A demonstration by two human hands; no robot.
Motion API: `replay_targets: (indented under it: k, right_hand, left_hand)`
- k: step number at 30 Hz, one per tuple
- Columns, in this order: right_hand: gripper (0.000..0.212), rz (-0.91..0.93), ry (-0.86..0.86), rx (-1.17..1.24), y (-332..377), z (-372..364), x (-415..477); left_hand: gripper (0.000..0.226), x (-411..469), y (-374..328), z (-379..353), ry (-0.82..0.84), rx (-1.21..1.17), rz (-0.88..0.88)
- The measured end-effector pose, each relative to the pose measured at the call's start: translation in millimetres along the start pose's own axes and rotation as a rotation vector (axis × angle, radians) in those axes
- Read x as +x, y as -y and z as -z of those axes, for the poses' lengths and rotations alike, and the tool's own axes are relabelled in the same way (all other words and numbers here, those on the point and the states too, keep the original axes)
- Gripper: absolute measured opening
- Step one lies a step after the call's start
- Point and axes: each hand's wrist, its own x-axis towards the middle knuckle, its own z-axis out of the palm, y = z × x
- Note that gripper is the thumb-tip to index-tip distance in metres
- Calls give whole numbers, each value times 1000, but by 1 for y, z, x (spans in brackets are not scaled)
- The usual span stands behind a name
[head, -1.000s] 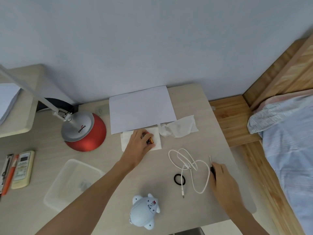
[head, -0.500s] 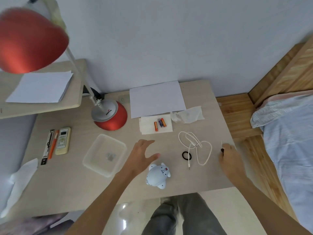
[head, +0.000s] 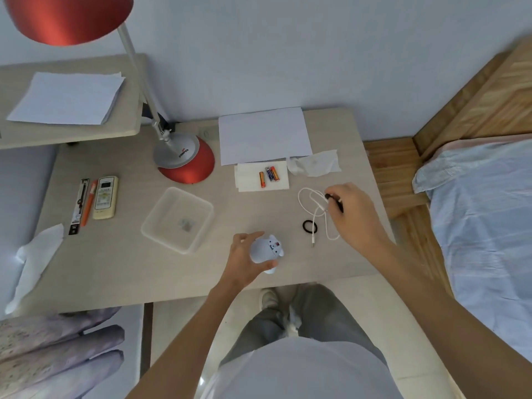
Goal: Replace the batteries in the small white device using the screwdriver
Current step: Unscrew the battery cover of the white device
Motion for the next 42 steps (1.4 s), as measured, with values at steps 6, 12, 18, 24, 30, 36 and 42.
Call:
replay_targets:
  k: [6,12,18,24,30,36,42]
  right_hand:
    - [18,127,223,21,26,-29,-16]
    - [14,159,330,-4,23,-60,-23]
    - [13,151,372,-69,16,-79,-23]
    - [14,120,361,-60,17,-84,-25]
    - [13,127,370,-73,14,-87,-23]
    - [8,165,429,-126,10,-95,-27]
    - [5,159,451,-183,1,-104,-31]
  left_hand:
    - [80,-4,5,-9,-66,-53,-3]
    - [75,-4,4,-15,-76,-107,14]
    - [72,-2,-1,-16,-69,-98,34]
    - [72,1,-5,-16,-41,-83,58]
    - [73,3,-3,-17,-35,-69,56]
    - [73,7,-4,-20,-19,-39,39]
    - [74,12,-8,-25,23,-19,37]
